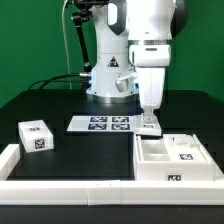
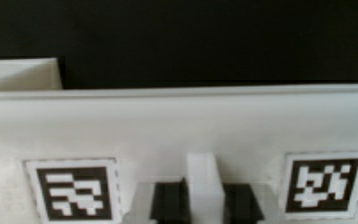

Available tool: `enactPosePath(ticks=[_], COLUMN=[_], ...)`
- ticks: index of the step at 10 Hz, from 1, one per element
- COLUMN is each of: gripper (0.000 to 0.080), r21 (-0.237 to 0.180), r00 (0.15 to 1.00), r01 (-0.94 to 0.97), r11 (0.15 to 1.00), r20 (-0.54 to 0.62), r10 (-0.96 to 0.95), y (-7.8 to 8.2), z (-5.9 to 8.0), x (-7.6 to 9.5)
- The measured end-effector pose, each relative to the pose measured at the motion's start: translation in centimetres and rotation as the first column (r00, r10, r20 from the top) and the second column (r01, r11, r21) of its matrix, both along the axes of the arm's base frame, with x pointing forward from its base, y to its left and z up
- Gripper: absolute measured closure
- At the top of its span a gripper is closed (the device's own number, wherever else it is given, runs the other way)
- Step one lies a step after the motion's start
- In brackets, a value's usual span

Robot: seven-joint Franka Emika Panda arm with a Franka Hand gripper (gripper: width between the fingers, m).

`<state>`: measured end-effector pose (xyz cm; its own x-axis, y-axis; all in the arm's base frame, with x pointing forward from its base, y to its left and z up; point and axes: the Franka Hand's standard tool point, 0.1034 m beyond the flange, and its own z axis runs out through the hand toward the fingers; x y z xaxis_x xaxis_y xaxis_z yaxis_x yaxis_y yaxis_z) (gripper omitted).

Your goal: Assemble cabinet

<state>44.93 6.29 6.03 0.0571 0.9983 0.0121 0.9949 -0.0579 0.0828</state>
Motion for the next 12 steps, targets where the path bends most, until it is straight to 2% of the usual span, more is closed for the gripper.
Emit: enactPosePath(ticks=[12], gripper=[0.0729], r21=[0.001], r00=[1.0], r01=[0.002], r11=[1.0], r20=[-0.003], r10=[-0.002], y=[0.06], z=[-0.24], x=[0.47])
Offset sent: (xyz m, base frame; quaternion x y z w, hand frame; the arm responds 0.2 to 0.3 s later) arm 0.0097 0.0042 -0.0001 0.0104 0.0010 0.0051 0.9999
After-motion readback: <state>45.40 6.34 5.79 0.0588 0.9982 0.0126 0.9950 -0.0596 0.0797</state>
